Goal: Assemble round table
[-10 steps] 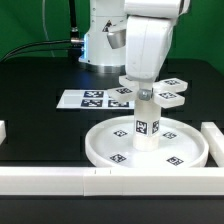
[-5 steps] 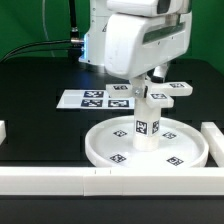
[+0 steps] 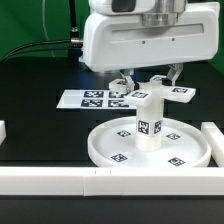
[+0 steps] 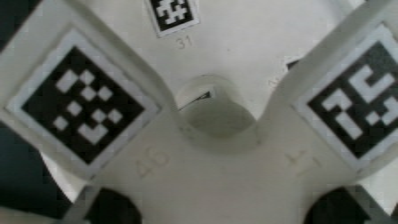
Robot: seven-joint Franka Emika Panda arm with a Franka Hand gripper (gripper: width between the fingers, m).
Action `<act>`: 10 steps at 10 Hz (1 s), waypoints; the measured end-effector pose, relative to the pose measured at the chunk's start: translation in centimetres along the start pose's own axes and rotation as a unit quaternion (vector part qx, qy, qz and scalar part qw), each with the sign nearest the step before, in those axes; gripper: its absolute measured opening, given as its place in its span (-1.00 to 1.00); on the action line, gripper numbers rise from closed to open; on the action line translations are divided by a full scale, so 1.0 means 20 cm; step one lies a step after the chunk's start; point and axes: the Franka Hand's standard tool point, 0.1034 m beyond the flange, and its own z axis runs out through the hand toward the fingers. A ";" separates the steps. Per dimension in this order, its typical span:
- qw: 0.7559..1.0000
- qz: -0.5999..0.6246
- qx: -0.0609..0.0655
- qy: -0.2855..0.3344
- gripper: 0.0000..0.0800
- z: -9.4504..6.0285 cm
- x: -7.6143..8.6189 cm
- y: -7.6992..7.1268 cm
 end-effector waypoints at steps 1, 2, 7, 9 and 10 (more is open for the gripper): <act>0.998 0.055 0.002 0.002 0.11 0.00 0.00 0.00; 0.996 0.088 0.003 0.003 0.11 0.00 0.00 0.00; 0.959 0.282 0.007 0.008 0.11 0.00 0.01 0.00; 0.918 0.396 0.023 0.020 0.11 0.00 0.01 0.01; 0.905 0.423 0.028 0.023 0.11 0.00 0.01 0.01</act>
Offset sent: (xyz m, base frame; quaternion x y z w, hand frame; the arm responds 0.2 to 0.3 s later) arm 0.0000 0.0000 0.0000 0.0000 0.0000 0.1938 0.9810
